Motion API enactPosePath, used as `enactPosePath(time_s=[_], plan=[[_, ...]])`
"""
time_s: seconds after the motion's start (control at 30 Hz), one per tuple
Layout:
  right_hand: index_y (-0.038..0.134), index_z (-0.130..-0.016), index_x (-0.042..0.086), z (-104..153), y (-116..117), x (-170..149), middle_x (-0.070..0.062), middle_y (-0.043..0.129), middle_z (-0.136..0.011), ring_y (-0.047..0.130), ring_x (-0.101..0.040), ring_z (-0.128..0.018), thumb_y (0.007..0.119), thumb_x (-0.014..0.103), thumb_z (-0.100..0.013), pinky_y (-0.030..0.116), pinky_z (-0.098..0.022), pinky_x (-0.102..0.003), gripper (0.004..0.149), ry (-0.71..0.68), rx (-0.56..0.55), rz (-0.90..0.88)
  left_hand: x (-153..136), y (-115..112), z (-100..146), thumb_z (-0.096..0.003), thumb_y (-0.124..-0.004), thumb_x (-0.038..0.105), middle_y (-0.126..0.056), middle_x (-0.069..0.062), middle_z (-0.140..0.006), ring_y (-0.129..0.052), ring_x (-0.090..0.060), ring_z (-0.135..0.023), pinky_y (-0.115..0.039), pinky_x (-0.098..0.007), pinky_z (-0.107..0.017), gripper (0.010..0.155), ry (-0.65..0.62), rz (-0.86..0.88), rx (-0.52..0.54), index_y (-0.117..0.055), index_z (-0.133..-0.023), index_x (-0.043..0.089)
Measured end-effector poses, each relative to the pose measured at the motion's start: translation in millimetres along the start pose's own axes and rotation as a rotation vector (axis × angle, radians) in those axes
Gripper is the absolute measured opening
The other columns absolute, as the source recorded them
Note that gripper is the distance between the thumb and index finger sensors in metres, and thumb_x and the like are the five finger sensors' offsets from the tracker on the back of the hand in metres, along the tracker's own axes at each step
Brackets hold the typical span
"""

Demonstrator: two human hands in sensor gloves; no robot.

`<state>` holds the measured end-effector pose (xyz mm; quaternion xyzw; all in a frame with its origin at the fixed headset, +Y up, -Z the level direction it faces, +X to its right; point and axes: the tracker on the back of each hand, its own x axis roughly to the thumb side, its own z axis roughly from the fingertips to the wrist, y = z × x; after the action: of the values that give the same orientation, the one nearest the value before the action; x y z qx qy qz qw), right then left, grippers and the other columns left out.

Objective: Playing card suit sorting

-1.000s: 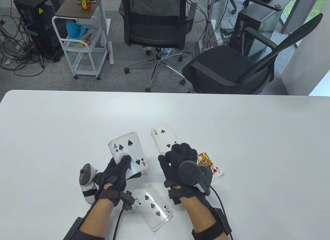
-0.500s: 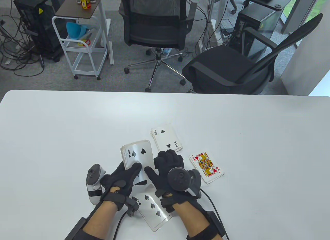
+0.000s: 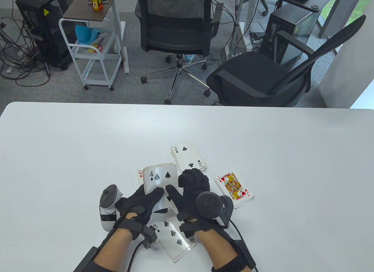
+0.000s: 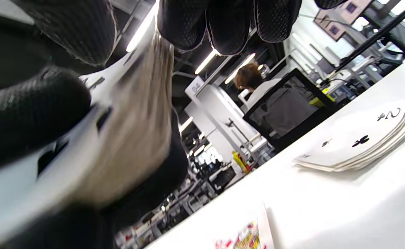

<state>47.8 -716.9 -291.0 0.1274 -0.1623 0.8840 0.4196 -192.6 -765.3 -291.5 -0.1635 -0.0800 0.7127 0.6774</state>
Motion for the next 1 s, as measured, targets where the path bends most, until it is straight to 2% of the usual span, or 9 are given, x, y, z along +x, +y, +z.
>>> enactPosePath(time_s=[0.07,0.17,0.3,0.43,0.53,0.73,0.83,0.9,1.0], plan=[[0.066,-0.090,0.009,-2,-3,-4,-0.021,0.059,-0.102,0.049,-0.053,-0.098,0.080,0.055,-0.053,0.038,-0.066,-0.073,0.061,0.033,0.014,-0.039,1,-2,-1,-0.0553,-0.088,0.046,-0.085,0.001,-0.098,-0.097,-0.028,-0.083,-0.095,-0.040,-0.048,0.057,-0.003,-0.063,-0.011,-0.065,-0.104,0.027],[0.071,-0.084,0.009,-2,-5,-7,-0.019,0.066,-0.098,0.055,-0.052,-0.098,0.084,0.049,-0.052,0.041,-0.067,-0.073,0.053,0.029,0.009,-0.059,1,-6,-1,-0.0554,-0.089,0.045,-0.084,0.001,-0.098,-0.097,-0.029,-0.083,-0.095,-0.040,-0.048,0.057,0.003,-0.034,-0.027,-0.065,-0.104,0.026],[0.080,-0.078,0.008,-3,-10,-5,-0.016,0.076,-0.094,0.063,-0.049,-0.096,0.080,0.039,-0.055,0.043,-0.067,-0.073,0.039,0.003,-0.029,-0.092,-2,-2,-1,-0.0557,-0.086,0.050,-0.084,0.000,-0.099,-0.096,-0.029,-0.083,-0.095,-0.040,-0.048,0.059,0.006,0.029,-0.037,-0.064,-0.104,0.026],[0.088,-0.078,0.008,-4,-11,-7,-0.015,0.081,-0.095,0.063,-0.049,-0.096,0.076,0.036,-0.056,0.043,-0.067,-0.073,0.038,0.003,-0.022,-0.090,-5,1,-1,-0.0562,-0.085,0.052,-0.082,-0.001,-0.100,-0.095,-0.030,-0.084,-0.094,-0.040,-0.049,0.060,0.021,0.119,-0.053,-0.063,-0.105,0.026],[0.088,-0.081,0.009,-4,-12,-11,-0.017,0.079,-0.096,0.063,-0.049,-0.096,0.081,0.037,-0.055,0.043,-0.067,-0.073,0.038,0.024,-0.035,-0.083,-7,3,-1,-0.0568,-0.085,0.051,-0.081,-0.001,-0.101,-0.095,-0.029,-0.085,-0.094,-0.040,-0.050,0.059,0.034,0.184,-0.053,-0.062,-0.106,0.026],[0.083,-0.085,0.010,-10,-22,-25,-0.018,0.072,-0.099,0.058,-0.051,-0.098,0.083,0.034,-0.055,0.041,-0.067,-0.073,0.038,0.124,-0.014,-0.081,-2,23,5,-0.0582,-0.080,0.049,-0.078,-0.001,-0.103,-0.093,-0.029,-0.086,-0.093,-0.040,-0.051,0.058,-0.026,0.260,0.098,-0.059,-0.107,0.027],[0.086,-0.084,0.009,-14,-23,-29,-0.021,0.067,-0.102,0.050,-0.054,-0.099,0.082,0.033,-0.057,0.037,-0.066,-0.074,0.037,0.204,0.127,-0.091,3,34,9,-0.0589,-0.078,0.049,-0.075,0.000,-0.105,-0.091,-0.029,-0.088,-0.093,-0.040,-0.052,0.058,-0.083,0.342,0.161,-0.056,-0.108,0.029],[0.086,-0.085,0.009,-15,-17,-24,-0.022,0.065,-0.104,0.046,-0.055,-0.100,0.083,0.033,-0.057,0.035,-0.067,-0.074,0.037,0.219,0.301,-0.056,6,40,12,-0.0586,-0.076,0.051,-0.074,0.000,-0.106,-0.090,-0.030,-0.089,-0.094,-0.041,-0.050,0.059,-0.117,0.400,0.219,-0.053,-0.109,0.032],[0.086,-0.085,0.007,-12,0,-13,-0.025,0.056,-0.109,0.033,-0.056,-0.103,0.084,0.032,-0.058,0.029,-0.067,-0.076,0.037,0.195,0.552,0.039,8,46,14,-0.0586,-0.075,0.052,-0.071,-0.001,-0.108,-0.089,-0.030,-0.090,-0.095,-0.042,-0.048,0.059,-0.129,0.395,0.229,-0.050,-0.110,0.034]])
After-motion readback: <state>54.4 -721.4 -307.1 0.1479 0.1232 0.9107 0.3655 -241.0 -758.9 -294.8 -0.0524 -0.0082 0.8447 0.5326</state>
